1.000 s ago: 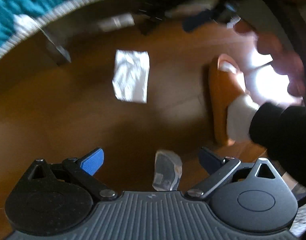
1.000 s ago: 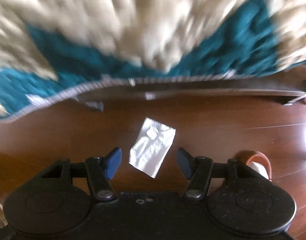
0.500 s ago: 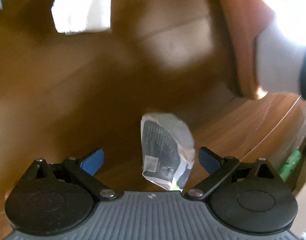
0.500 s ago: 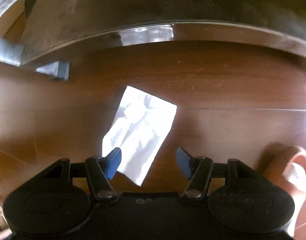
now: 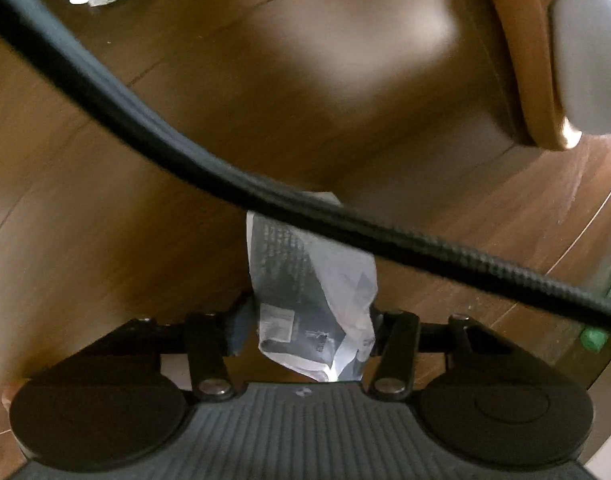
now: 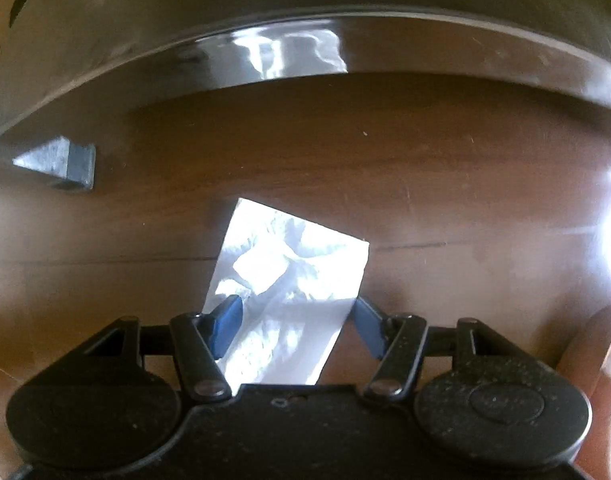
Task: Collect trash
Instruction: 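Close left tool on the clear plastic bag while right tool grasps the white tissue, then carry the clear plastic bag and white tissue up over the teal wastebasket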
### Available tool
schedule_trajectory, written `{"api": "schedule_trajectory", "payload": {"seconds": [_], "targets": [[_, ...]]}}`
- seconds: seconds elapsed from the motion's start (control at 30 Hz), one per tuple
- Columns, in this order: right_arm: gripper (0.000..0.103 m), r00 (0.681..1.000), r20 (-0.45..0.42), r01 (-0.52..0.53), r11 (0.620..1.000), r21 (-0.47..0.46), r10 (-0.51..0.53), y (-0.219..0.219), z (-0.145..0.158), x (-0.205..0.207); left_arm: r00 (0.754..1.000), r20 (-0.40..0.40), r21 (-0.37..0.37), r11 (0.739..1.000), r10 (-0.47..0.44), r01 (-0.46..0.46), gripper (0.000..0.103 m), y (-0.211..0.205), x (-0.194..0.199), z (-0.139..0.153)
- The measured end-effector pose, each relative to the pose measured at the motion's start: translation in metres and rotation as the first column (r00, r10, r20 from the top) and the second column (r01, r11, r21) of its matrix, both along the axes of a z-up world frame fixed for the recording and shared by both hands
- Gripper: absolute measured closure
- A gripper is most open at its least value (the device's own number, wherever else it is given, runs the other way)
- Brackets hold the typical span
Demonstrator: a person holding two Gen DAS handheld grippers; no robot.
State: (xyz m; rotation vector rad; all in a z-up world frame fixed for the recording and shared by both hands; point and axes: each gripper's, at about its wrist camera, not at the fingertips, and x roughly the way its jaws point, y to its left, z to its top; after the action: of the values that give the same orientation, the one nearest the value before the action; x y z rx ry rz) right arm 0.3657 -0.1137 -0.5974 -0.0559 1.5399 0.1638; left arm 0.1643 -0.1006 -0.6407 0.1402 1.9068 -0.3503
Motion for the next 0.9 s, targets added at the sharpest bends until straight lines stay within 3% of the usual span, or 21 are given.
{"api": "schedule_trajectory", "payload": {"seconds": [0.1,0.2,0.3,0.33,0.6,0.9], "targets": [[0.045,0.997,0.010,-0.069,0.993,-0.099,0.071,0.017,-0.002,-0.003,1.000,0.023,0.007,1.000,-0.013,0.013,0.069,0.002,-0.003,0.002],[0.054,0.999,-0.003,-0.044,0.994,-0.102,0.044,0.020,-0.003,-0.001,1.000,0.021,-0.003,1.000,0.017,-0.016,0.081,0.008,0.001,0.003],[0.095,0.999,-0.004,-0.036,0.996,-0.085,0.035,0.021,0.000,0.000,0.998,0.022,-0.003,0.999,0.052,-0.051,0.086,0.015,0.005,0.005],[0.101,0.999,-0.021,-0.039,0.996,-0.082,0.037,0.020,-0.001,0.001,0.998,0.029,0.000,0.998,0.058,-0.058,0.086,0.017,0.008,0.006],[0.101,0.999,-0.016,-0.037,0.996,-0.076,0.036,-0.010,0.026,-0.003,0.989,0.082,0.043,0.991,0.123,-0.127,0.091,0.040,0.032,0.029],[0.101,0.997,0.073,0.015,0.998,-0.060,-0.011,-0.032,0.116,-0.010,0.949,0.256,0.034,0.979,0.186,-0.201,0.091,0.056,0.065,0.125]]}}
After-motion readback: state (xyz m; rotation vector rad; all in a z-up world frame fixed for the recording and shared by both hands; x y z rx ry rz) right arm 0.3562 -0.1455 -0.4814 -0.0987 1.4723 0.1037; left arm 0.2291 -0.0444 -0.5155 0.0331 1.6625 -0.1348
